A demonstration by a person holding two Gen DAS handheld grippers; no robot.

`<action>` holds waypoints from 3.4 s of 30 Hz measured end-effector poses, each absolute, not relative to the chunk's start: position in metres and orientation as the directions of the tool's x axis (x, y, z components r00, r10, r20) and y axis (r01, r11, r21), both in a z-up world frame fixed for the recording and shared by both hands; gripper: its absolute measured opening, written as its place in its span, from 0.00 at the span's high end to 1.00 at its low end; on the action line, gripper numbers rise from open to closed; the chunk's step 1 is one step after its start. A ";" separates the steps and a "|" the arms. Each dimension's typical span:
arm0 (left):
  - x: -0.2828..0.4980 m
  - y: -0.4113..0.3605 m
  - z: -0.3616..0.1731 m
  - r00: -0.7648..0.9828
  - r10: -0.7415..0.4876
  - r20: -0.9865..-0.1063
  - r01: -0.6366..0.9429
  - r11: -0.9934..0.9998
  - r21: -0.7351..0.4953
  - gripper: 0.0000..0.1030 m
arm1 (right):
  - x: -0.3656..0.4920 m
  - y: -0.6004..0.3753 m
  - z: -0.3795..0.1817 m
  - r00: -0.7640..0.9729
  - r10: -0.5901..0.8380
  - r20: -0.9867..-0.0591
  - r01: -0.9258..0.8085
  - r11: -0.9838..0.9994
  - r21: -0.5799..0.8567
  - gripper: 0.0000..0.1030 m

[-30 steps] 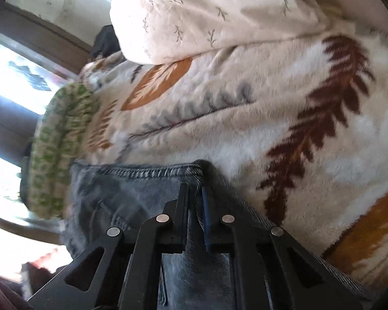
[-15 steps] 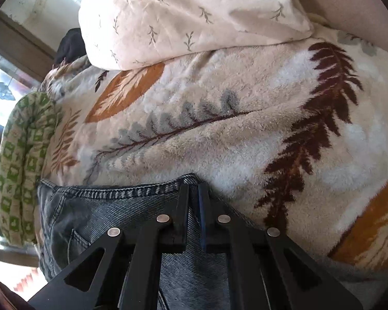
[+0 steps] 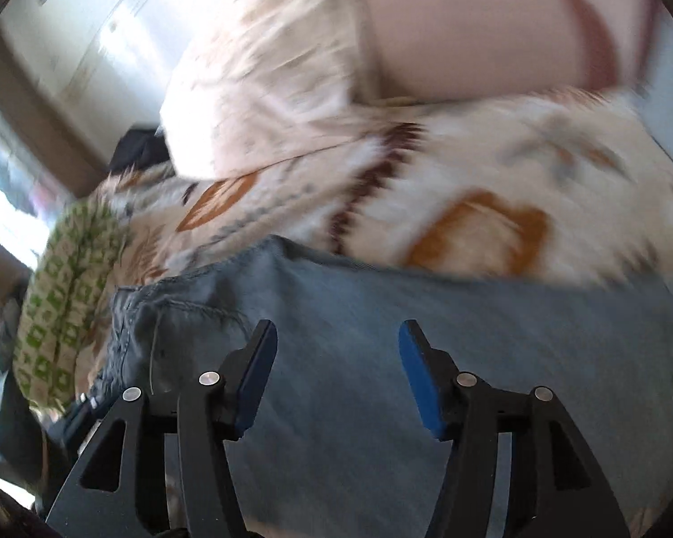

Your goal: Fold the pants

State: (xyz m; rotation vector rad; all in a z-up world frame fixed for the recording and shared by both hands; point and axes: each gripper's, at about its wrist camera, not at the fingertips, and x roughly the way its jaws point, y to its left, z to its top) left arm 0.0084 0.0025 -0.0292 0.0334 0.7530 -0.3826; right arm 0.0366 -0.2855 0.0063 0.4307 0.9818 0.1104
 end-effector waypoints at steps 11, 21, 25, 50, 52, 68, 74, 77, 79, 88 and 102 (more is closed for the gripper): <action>0.019 -0.033 -0.079 0.662 -0.087 -0.744 0.314 0.934 0.171 0.22 | -0.059 -0.434 -0.012 0.691 0.140 -0.709 0.435 0.703 0.563 0.42; 0.014 -0.030 -0.079 0.680 -0.096 -0.727 0.309 0.936 0.166 0.21 | -0.042 -0.471 -0.053 0.676 0.061 -0.734 0.432 0.775 0.462 0.46; 0.010 -0.030 -0.078 0.693 -0.096 -0.715 0.304 0.938 0.168 0.21 | -0.032 -0.476 -0.055 0.677 0.051 -0.734 0.427 0.785 0.448 0.43; 0.066 -0.294 0.003 0.503 -0.268 -0.822 0.665 0.727 0.170 0.17 | -0.157 -0.514 -0.085 0.790 0.209 -0.576 0.580 0.045 0.813 0.29; 0.079 -0.317 -0.003 0.473 -0.272 -0.838 0.700 0.693 0.171 0.17 | -0.151 -0.513 -0.085 0.775 0.194 -0.602 0.602 0.065 0.796 0.29; 0.133 -0.458 -0.066 0.114 -0.339 -0.934 0.934 0.357 -0.015 0.33 | -0.136 -0.529 -0.106 0.795 0.193 -0.575 0.594 -0.058 0.802 0.70; 0.138 -0.474 -0.085 -0.001 -0.325 -0.946 0.942 0.317 -0.109 0.44 | -0.135 -0.531 -0.106 0.795 0.203 -0.572 0.593 -0.058 0.803 0.69; 0.141 -0.475 -0.087 -0.025 -0.331 -0.943 0.936 0.323 -0.138 0.46 | -0.133 -0.530 -0.106 0.793 0.200 -0.575 0.595 -0.052 0.802 0.69; 0.139 -0.474 -0.087 -0.018 -0.341 -0.940 0.941 0.312 -0.131 0.52 | -0.131 -0.529 -0.104 0.791 0.195 -0.580 0.598 -0.043 0.801 0.69; 0.134 -0.460 -0.075 0.042 -0.418 -0.908 0.935 0.337 -0.111 0.82 | -0.127 -0.524 -0.094 0.800 0.180 -0.573 0.583 -0.003 0.813 0.72; 0.148 -0.384 -0.005 0.082 -0.652 -0.754 0.875 0.410 -0.259 0.84 | -0.103 -0.486 -0.033 0.851 0.209 -0.481 0.438 0.223 0.871 0.75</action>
